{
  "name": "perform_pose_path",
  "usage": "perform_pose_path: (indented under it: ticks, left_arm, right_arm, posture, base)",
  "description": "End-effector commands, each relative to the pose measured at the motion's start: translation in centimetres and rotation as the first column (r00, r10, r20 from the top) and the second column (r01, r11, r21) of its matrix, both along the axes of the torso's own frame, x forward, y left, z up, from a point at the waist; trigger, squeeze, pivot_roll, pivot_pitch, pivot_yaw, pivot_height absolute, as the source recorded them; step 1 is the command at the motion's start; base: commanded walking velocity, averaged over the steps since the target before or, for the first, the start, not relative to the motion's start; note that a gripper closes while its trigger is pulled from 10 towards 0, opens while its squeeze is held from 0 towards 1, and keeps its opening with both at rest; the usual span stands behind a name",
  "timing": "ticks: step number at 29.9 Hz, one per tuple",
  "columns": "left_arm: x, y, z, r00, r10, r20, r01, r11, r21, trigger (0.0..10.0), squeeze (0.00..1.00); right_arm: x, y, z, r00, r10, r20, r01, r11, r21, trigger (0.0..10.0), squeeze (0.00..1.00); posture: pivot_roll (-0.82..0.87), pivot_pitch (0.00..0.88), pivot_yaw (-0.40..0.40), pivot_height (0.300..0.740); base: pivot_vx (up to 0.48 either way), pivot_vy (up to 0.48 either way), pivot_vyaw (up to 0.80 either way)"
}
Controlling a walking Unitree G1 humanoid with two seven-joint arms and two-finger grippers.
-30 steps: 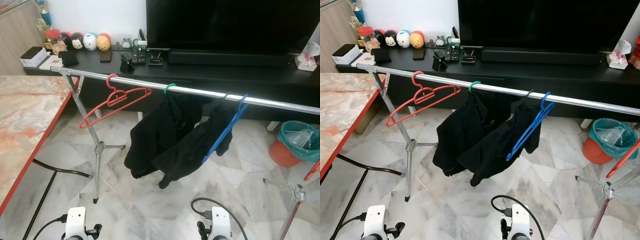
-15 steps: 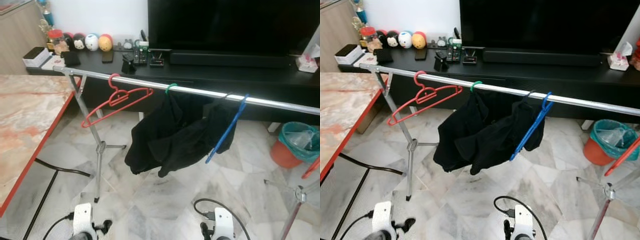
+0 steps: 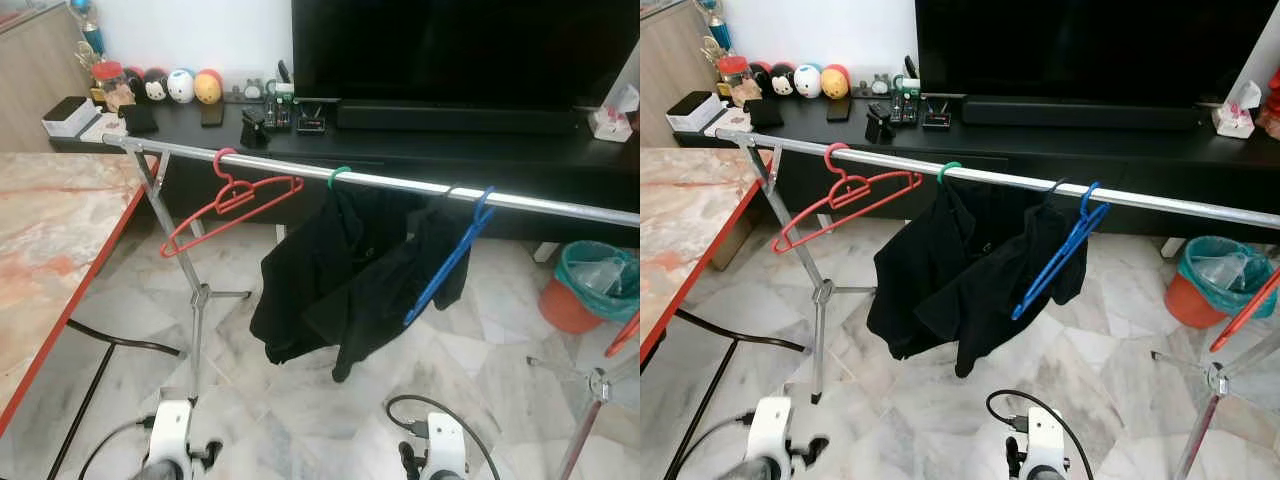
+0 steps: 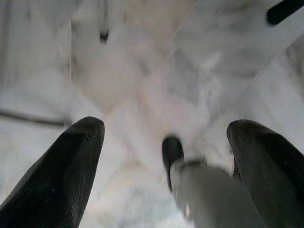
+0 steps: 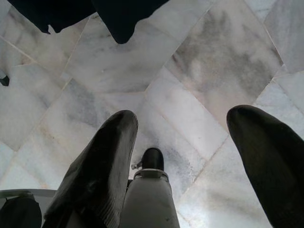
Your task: Hang hanger
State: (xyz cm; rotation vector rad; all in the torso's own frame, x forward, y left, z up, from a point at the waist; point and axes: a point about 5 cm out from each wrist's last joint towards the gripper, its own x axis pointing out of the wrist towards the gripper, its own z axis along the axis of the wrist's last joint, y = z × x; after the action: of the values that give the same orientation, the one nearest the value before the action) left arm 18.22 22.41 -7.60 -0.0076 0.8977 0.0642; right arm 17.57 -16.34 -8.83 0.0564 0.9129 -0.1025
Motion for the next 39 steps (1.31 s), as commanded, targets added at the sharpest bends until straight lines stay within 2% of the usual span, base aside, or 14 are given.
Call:
perform_pose_path:
  ticks: [1,5,15,31,39]
  left_arm:
    - [-0.6,0.3,-0.2,0.999,0.036,-0.014,-0.036,0.999,0.000,10.0,0.00]
    - [-0.7,0.5,-0.2,0.998,0.060,0.003,-0.060,0.998,0.004,10.0,0.00]
    - [0.4,1.1,0.6,0.995,0.074,0.059,-0.075,0.997,0.011,10.0,0.00]
    - [-0.4,0.8,0.1,0.995,0.078,0.058,-0.078,0.997,-0.003,10.0,0.00]
    - [0.3,0.6,0.5,0.994,0.069,0.085,-0.069,0.998,-0.007,10.0,0.00]
  right_arm:
    - [-0.2,-0.1,-0.1,1.000,-0.015,-0.009,0.015,1.000,0.000,10.0,0.00]
    - [-0.2,-0.2,-0.1,1.000,-0.010,-0.010,0.010,1.000,0.000,10.0,0.00]
    - [0.0,-0.1,0.0,1.000,-0.006,-0.011,0.006,1.000,0.004,10.0,0.00]
    - [-0.1,-0.4,0.0,1.000,-0.002,-0.007,0.002,1.000,0.001,10.0,0.00]
    - [0.0,-0.4,0.0,1.000,0.000,0.006,0.000,1.000,-0.004,10.0,0.00]
  posture:
    - [0.00,0.000,0.006,0.740]
    - [0.00,0.000,0.006,0.740]
    - [-0.02,0.000,0.011,0.740]
    - [-0.01,0.000,0.009,0.740]
    - [-0.01,0.000,0.007,0.740]
  base:
    - [0.000,0.000,0.00]
    - [0.000,0.000,0.00]
    - [0.000,0.000,0.00]
    - [0.015,0.000,-0.03]
    - [0.257,0.000,-0.34]
